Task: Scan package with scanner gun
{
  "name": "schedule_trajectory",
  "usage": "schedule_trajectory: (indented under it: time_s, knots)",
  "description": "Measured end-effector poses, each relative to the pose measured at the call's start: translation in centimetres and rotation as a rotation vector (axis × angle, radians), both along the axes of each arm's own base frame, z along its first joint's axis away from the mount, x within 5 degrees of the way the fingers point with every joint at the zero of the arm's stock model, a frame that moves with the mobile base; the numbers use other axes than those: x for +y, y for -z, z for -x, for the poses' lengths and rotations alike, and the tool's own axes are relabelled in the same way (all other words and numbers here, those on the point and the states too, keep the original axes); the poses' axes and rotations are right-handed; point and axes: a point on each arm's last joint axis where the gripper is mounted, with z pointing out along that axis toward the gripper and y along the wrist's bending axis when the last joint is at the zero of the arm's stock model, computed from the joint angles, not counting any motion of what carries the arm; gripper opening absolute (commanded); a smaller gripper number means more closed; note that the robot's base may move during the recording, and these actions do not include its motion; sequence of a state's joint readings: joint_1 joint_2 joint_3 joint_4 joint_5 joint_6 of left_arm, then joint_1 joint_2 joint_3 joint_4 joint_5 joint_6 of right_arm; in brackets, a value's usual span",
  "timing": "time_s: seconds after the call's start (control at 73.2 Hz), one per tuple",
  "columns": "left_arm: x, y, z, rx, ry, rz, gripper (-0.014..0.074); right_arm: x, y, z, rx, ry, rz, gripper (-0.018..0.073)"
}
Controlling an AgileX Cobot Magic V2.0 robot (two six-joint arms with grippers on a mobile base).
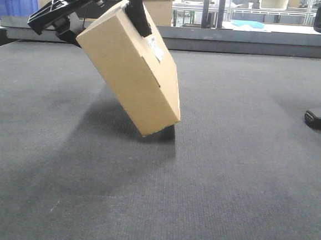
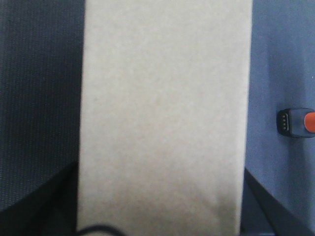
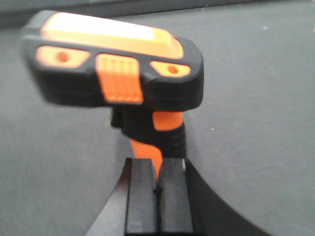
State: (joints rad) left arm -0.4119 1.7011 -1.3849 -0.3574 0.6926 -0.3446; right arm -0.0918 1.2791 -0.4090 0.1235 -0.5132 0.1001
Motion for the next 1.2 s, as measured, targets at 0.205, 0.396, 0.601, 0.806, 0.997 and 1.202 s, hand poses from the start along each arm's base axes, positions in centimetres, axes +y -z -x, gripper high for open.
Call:
schedule_trajectory:
  time_s: [0.205,0.396,0.601,0.806,0.997,1.202]
  knots:
    - [0.0,0.0,0.0,-0.002,-0.001,0.001,-0.0111,0.4,1.4,-1.8,-0.090,-0.054,-0.031,-0.0167]
    - [0.0,0.0,0.0,-0.003,-0.001,0.001,-0.0111,0.5,1.6,-2.3,-0.155,-0.062,-0.044,-0.0167]
    - [0.0,0.0,0.0,-0.005,0.000,-0.002,-0.0111,0.5,1.5,-2.3,-0.163,-0.063,-0.050,-0.0167]
    - [0.0,0.0,0.0,-0.005,0.000,-0.002,-0.0111,0.5,1.9,-2.3,-0.128,-0.062,-0.053,-0.0167]
    - [0.0,0.0,0.0,-0.005,0.000,-0.002,-0.0111,0.5,1.9,-2.2,-0.121,-0.061,-0.054,-0.0147]
    - [0.0,0.0,0.0,-0.005,0.000,-0.002,-0.0111,0.5,1.9,-2.2,-0.121,-0.061,-0.054,0.0246]
